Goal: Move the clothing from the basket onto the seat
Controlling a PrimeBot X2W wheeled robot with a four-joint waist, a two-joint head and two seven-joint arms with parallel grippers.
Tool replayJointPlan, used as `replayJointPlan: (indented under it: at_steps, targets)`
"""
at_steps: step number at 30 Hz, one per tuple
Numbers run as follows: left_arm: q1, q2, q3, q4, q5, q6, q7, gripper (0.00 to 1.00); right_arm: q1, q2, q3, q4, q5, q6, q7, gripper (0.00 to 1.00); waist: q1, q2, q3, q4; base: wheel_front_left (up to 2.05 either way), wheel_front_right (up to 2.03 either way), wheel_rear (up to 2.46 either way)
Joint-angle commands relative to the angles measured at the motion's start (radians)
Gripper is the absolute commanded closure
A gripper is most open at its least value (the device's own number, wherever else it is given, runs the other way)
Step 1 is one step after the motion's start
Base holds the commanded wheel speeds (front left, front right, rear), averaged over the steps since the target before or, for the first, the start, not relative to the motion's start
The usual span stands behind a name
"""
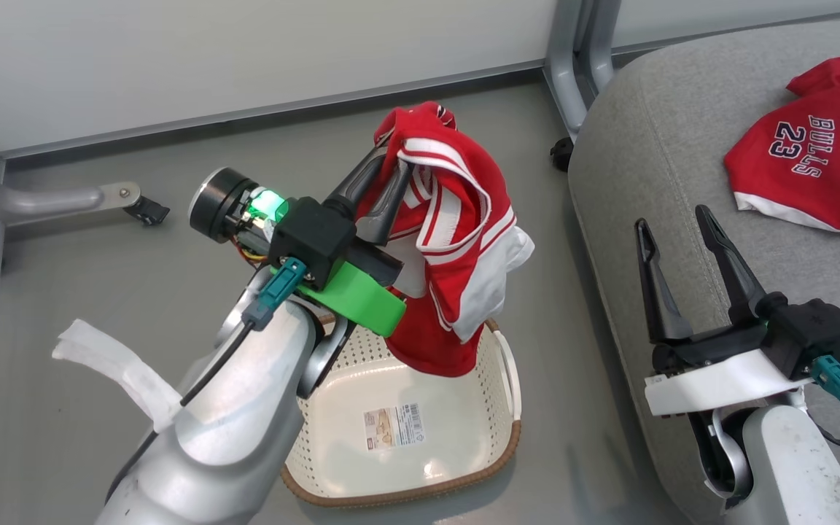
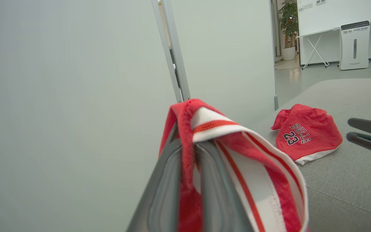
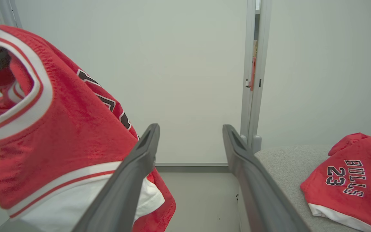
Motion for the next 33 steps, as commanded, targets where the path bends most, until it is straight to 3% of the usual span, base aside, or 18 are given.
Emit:
replayJointPlan:
  at_steps: [1, 20, 33]
  targets:
    - [-0.017, -0.005, 0.009, -0.013, 0.014, -0.005, 0.0, 1.0, 0.017, -0.003, 0.001, 0.002, 0.007, -0.001, -0.002, 0.0, 0.0, 0.0, -0.018, -0.006, 0.0, 0.0, 0.0]
    - [-0.029, -0.031, 0.036, -0.043, 0.04, -0.028, 0.0, 1.0, 0.062, -0.003, 0.045, -0.032, 0.033, -0.001, -0.002, 0.0, 0.0, 0.0, -0.064, -0.026, 0.0, 0.0, 0.0]
    - [-0.045, -0.042, 0.047, -0.035, 0.059, -0.032, 0.0, 1.0, 0.063, -0.003, 0.297, -0.101, 0.088, -0.001, -0.002, 0.0, 0.0, 0.0, -0.045, -0.016, 0.0, 0.0, 0.0]
